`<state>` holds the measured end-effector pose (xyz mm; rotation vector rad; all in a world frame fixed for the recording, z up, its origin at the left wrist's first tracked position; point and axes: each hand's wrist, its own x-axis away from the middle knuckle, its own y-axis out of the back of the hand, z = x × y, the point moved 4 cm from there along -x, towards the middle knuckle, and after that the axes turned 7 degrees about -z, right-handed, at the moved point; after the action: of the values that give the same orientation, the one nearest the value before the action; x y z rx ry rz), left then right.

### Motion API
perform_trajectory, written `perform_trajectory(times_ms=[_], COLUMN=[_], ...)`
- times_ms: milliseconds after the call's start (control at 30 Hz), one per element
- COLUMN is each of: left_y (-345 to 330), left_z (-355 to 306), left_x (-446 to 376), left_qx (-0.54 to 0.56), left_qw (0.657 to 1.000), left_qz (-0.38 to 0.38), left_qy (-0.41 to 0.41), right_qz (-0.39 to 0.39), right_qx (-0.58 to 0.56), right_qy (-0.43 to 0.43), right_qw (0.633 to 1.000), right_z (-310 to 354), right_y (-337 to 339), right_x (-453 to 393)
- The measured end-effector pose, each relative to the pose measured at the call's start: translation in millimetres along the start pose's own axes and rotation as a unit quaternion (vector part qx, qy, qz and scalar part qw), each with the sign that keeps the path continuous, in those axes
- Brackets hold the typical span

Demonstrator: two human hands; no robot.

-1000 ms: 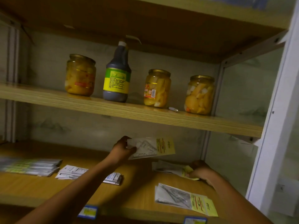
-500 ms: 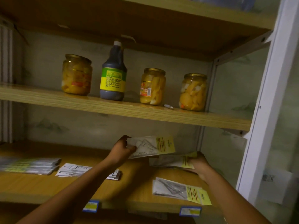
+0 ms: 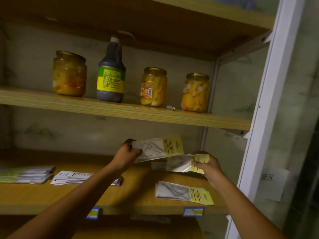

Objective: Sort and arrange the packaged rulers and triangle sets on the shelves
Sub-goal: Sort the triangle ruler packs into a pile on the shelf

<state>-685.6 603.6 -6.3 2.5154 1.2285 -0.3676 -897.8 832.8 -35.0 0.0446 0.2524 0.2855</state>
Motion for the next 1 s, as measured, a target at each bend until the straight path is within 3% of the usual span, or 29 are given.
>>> perform_trajectory(times_ms=[433, 700, 1000], left_y=[-23, -32, -37], left_z=[-12, -11, -2], left_x=[15, 21, 24], left_qx=[0.071, 0.072, 0.048], left_qw=[0.997, 0.997, 0.996], left_qz=[0.024, 0.04, 0.069], left_qy=[-0.018, -0.003, 0.042], right_qz=[0.069, 0.056, 0.07], right_qx=[-0.037, 0.167, 0.375], right_qy=[-0.035, 0.029, 0.138], right_qw=[0.996, 0.984, 0.914], right_z=[13, -5, -16], right_y=[19, 17, 10], right_x=[64, 75, 76])
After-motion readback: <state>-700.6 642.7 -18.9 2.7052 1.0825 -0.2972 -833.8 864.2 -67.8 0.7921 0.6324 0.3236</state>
